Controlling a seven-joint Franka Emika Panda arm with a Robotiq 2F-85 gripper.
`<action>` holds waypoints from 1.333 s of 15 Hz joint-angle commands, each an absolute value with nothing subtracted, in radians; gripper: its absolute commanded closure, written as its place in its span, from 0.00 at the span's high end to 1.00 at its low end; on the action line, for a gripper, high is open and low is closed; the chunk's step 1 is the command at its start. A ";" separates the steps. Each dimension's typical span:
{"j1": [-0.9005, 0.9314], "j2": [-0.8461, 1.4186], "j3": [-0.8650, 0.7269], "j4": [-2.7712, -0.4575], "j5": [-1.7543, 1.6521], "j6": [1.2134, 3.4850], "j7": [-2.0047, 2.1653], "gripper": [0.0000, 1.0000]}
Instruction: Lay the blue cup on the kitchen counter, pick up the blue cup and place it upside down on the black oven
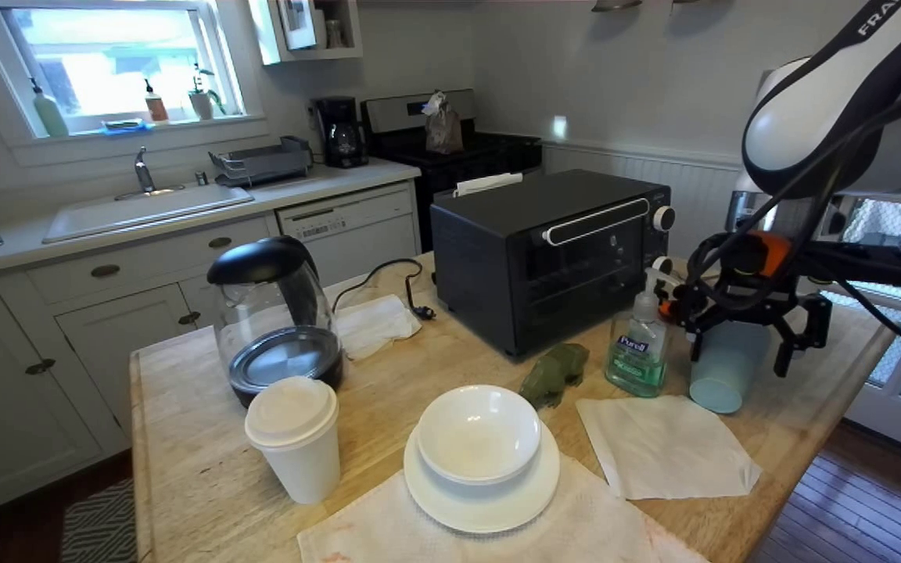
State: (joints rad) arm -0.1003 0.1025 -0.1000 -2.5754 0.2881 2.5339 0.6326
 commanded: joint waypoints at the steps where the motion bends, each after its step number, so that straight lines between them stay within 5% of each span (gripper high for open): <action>1: -0.095 0.132 -0.099 -2.578 0.318 2.568 0.581 1.00; 4: -0.091 0.152 -0.102 -2.578 0.305 2.585 0.571 1.00; 6: -0.090 0.161 -0.103 -2.573 0.308 2.596 0.571 0.74; 9: -0.090 0.162 -0.107 -2.568 0.300 2.609 0.573 0.53; 20: -0.146 0.101 -0.143 -2.467 0.375 2.425 0.490 0.53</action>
